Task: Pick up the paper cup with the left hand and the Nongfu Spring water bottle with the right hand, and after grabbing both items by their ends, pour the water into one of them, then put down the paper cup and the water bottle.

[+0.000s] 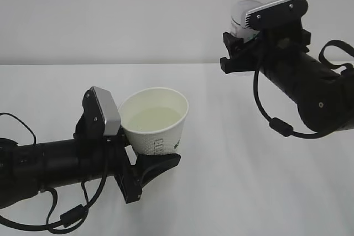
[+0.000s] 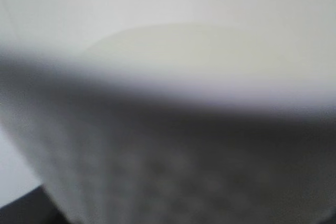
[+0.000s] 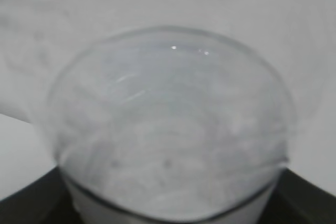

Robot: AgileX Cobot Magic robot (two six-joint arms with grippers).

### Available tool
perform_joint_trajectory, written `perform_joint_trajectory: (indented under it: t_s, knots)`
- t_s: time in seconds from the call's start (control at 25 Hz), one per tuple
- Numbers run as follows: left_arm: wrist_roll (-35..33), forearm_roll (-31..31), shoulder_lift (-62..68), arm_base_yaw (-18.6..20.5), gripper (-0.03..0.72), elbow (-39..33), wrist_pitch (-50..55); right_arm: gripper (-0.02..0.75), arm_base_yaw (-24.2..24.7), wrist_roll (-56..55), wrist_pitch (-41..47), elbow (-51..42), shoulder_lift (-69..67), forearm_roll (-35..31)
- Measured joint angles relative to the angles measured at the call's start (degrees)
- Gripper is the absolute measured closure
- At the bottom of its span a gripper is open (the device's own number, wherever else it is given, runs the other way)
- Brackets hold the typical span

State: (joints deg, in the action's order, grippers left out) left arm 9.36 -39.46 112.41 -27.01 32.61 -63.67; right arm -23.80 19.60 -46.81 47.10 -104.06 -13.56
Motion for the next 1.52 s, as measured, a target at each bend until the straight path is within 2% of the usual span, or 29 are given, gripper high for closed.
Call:
perform_joint_trajectory:
  t_s: [0.2,1.0,1.4,1.52]
  knots:
    - [0.0,0.0,0.0,0.0,0.179,0.0,0.0,0.214,0.0,-1.6,0.6,0.0,0.0,-4.2]
    - [0.0,0.3,0.0,0.0,0.179,0.0,0.0,0.214,0.2,-3.2,3.0,0.0,0.0,-5.9]
    - [0.0,0.7,0.0,0.0,0.179,0.0,0.0,0.214,8.1,-3.5,2.7,0.0,0.0,-5.8]
    - [0.0,0.9,0.0,0.0,0.179,0.0,0.0,0.213,10.8,-3.5,2.7,0.0,0.0,-3.8]
